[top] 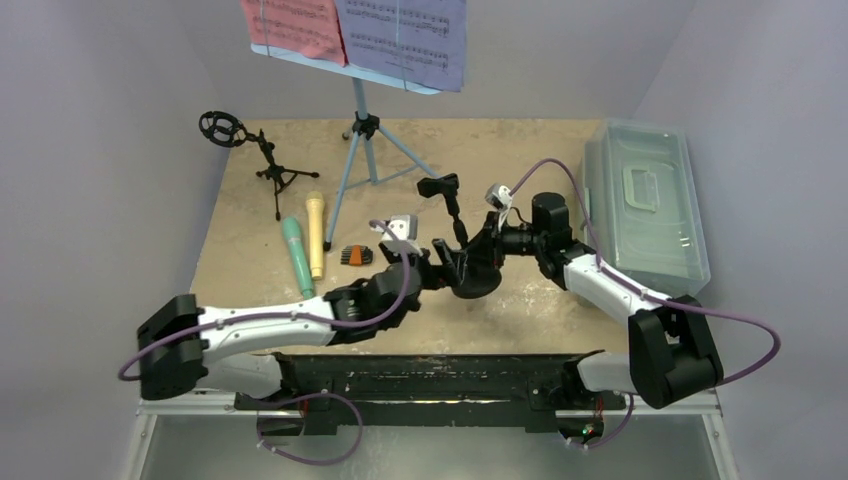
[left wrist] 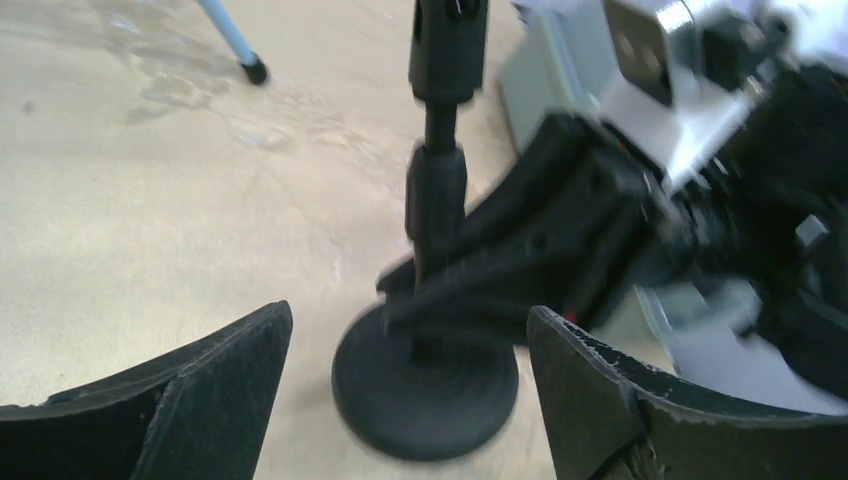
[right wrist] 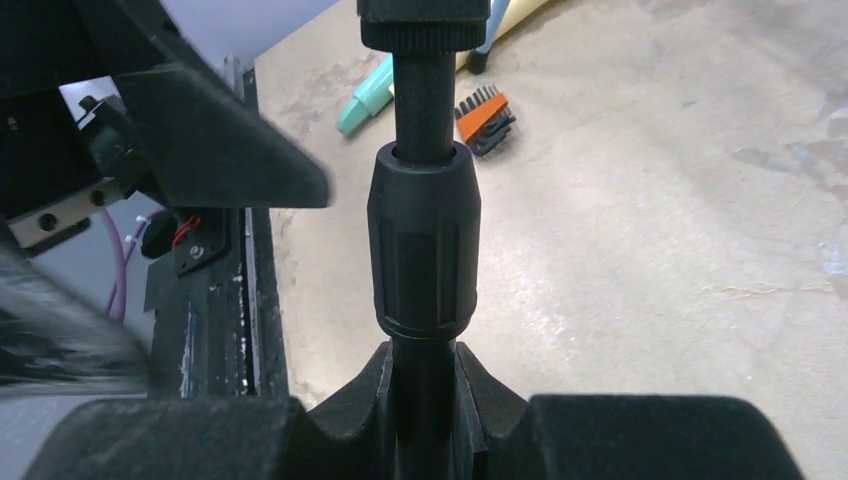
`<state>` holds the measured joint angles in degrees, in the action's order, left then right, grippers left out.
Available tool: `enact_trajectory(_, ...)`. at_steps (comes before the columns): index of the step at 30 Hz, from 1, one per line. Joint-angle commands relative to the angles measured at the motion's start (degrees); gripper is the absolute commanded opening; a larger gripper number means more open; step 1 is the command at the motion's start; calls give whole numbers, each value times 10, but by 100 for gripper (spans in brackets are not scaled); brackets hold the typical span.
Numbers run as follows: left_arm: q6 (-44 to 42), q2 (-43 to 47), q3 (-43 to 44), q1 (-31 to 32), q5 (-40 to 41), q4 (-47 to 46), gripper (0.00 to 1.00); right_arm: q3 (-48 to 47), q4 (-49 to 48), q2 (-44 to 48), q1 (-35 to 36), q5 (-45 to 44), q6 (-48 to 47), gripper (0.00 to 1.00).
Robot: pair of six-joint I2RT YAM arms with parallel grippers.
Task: Pack up the instrument practice props
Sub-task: Unscrew the knob on the microphone stand.
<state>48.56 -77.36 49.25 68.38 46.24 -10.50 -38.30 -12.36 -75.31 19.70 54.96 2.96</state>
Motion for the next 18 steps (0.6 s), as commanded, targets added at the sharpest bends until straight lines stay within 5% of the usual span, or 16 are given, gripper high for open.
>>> enact_trajectory(1,-184,134,-131,-5,-181,-196,91,-18,-57,22,-10,54,1,0)
enact_trajectory(10,-198,315,-214,-104,-361,-183,89,-11,-51,28,-11,210,-87,0)
enact_trajectory(18,-279,360,-141,-104,-390,-127,86,-2,41,47,-11,251,-263,0)
